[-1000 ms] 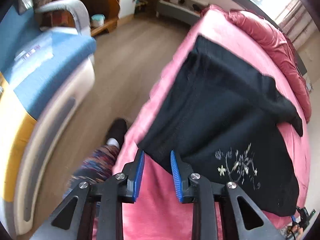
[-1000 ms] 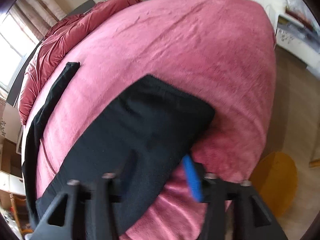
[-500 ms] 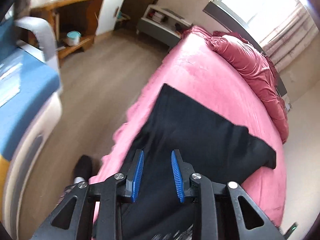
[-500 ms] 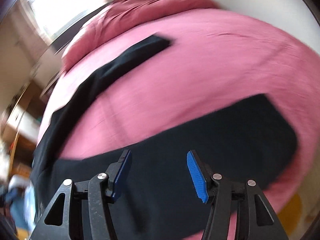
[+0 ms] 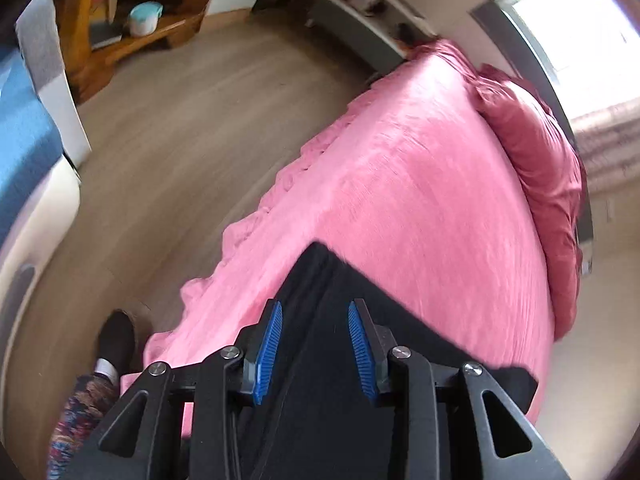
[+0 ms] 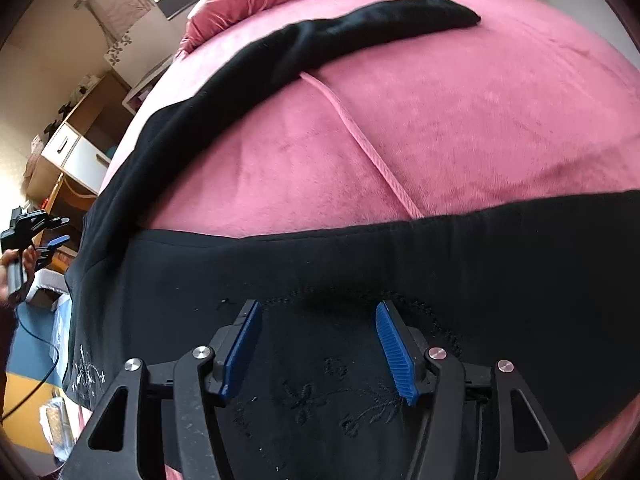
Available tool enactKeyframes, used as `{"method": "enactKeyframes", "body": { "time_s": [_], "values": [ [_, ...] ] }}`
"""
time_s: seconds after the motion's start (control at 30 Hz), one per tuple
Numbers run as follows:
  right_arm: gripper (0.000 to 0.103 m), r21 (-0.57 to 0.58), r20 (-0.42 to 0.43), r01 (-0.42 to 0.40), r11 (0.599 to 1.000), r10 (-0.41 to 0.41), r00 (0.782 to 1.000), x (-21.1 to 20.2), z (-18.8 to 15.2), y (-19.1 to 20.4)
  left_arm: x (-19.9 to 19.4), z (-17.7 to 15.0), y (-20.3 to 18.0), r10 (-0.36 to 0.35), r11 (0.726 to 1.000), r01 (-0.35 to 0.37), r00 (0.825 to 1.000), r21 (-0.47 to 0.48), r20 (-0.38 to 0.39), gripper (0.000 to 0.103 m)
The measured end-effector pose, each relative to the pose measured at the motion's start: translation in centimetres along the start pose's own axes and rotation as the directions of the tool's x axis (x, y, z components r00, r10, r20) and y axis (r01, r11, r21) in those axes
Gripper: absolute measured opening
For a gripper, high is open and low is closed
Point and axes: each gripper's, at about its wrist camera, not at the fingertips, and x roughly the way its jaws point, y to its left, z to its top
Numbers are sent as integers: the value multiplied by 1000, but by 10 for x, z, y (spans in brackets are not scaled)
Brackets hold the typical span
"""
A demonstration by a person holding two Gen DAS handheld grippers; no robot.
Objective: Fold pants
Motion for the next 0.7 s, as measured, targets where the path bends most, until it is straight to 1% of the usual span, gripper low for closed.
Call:
{"method": "enactKeyframes", "body": {
  "time_s": [0.03,0.07,0.17,0.27,0.33,0.37,0.43,0.53,0.57,0.63,0.67,0.7],
  "values": [
    [60,9,-7,-1,1000,1,1000,3,0,-3,7,3,-1,5,1000,-5,1000,-9,-14,35],
    [60,16,-11,-1,1000,1,1000,5,0,-2,16,7,-2,29,999,-30,999,-17,-17,35],
    [62,13,-19,3,1000,-3,1000,11,2,0,27,14,-6,55,998,-55,998,3,-23,35],
    [68,10,-22,4,1000,-4,1000,12,1,2,37,18,-8,68,998,-68,997,1,-31,34],
    [69,2,-23,14,1000,-14,1000,13,2,5,41,20,-11,69,998,-69,997,1,-34,33],
    [71,0,-24,16,1000,-16,1000,14,1,6,49,24,-17,68,998,-67,997,12,-39,31],
    [72,-5,-24,21,1000,-21,999,16,2,9,46,22,-23,67,997,-66,998,44,-15,11],
    [72,-14,-26,28,1000,-28,999,18,2,11,25,12,-40,34,989,-44,997,142,66,7],
    [72,-16,-26,29,999,-29,999,17,2,10,20,10,-43,23,987,-35,997,158,75,7],
    [73,-20,-28,30,999,-31,999,18,3,12,-3,-1,-51,-39,979,18,994,202,101,6],
    [73,-20,-28,32,999,-32,999,18,3,12,-23,-11,-56,-102,969,72,988,234,116,6],
    [72,-22,-29,34,999,-34,999,18,3,13,-36,-18,-59,-145,958,109,982,265,121,6]
  ]
}}
